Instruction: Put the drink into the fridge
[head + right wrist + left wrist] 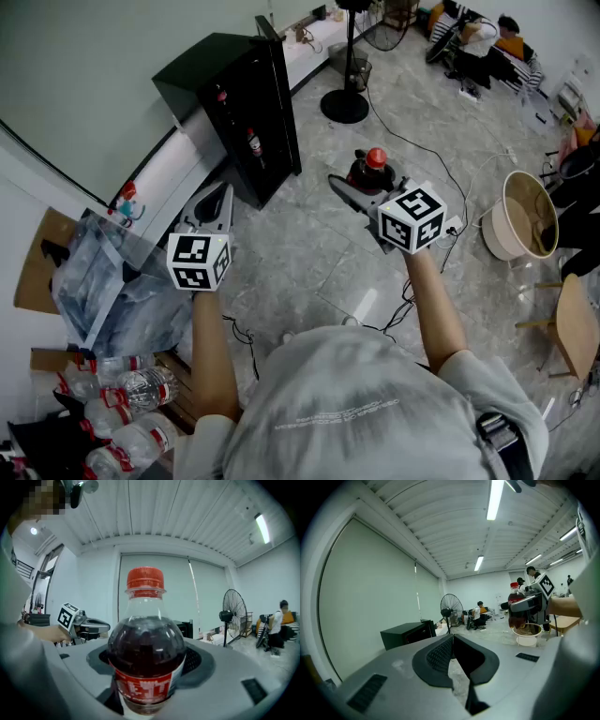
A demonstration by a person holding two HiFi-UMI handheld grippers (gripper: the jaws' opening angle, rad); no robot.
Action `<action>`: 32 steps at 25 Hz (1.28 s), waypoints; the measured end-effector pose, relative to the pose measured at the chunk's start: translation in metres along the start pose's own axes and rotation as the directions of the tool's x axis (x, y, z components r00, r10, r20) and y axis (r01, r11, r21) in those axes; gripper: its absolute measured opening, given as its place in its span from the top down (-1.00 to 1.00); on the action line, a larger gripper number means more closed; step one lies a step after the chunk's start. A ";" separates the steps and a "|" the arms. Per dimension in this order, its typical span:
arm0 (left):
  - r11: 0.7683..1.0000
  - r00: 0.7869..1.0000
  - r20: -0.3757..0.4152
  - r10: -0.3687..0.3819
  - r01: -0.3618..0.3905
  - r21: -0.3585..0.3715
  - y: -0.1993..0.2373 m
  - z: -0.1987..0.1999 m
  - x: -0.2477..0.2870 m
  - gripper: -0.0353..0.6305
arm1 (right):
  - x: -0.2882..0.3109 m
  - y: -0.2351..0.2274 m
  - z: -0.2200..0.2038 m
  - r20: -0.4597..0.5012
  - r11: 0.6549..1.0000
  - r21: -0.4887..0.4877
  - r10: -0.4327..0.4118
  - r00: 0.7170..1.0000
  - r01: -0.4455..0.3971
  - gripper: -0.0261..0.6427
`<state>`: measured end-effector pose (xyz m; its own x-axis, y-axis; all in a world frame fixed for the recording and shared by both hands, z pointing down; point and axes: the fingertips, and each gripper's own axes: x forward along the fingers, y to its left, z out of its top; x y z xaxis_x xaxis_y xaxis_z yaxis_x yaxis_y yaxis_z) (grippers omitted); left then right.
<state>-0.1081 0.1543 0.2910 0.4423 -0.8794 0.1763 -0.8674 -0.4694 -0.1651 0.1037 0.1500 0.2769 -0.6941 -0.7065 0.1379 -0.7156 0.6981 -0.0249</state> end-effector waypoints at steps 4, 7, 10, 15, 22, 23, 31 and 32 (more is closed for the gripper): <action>1.000 1.000 -0.007 0.004 -0.004 -0.007 -0.012 0.001 0.010 0.85 | -0.007 -0.010 0.001 -0.005 0.999 -0.033 0.025 1.000 -0.025 -0.01; 1.000 1.000 -0.016 0.013 -0.013 -0.013 -0.022 0.001 0.019 0.85 | -0.011 -0.021 0.003 0.005 0.999 -0.024 0.045 0.999 -0.045 -0.02; 0.999 0.999 -0.023 0.032 -0.033 -0.021 -0.034 0.002 0.028 0.85 | -0.017 -0.036 0.003 0.009 0.998 -0.012 0.068 0.998 -0.067 -0.02; 0.996 0.997 -0.037 0.074 -0.075 -0.041 -0.051 0.002 0.041 0.85 | -0.027 -0.064 -0.005 -0.014 0.996 -0.015 0.085 0.996 -0.086 -0.02; 0.994 0.992 -0.079 0.097 -0.101 -0.043 -0.048 -0.006 0.070 0.85 | -0.011 -0.103 -0.018 -0.034 0.996 0.011 0.093 0.995 -0.092 -0.02; 0.993 0.991 -0.082 0.101 -0.105 -0.045 -0.042 -0.007 0.076 0.85 | -0.003 -0.107 -0.019 -0.036 0.996 0.012 0.093 0.995 -0.093 -0.02; 0.989 0.989 -0.105 0.104 -0.114 -0.097 0.035 -0.042 0.149 0.85 | 0.078 -0.139 -0.028 -0.061 0.995 0.003 0.096 0.993 -0.096 -0.02; 0.988 0.989 -0.106 0.103 -0.114 -0.107 0.047 -0.046 0.161 0.85 | 0.090 -0.144 -0.028 -0.067 0.995 0.003 0.097 0.993 -0.097 -0.02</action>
<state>-0.0879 -0.0058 0.3563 0.3241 -0.9094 0.2607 -0.9315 -0.3548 -0.0797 0.1469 -0.0111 0.3211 -0.7532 -0.6263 0.2010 -0.6453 0.7628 -0.0413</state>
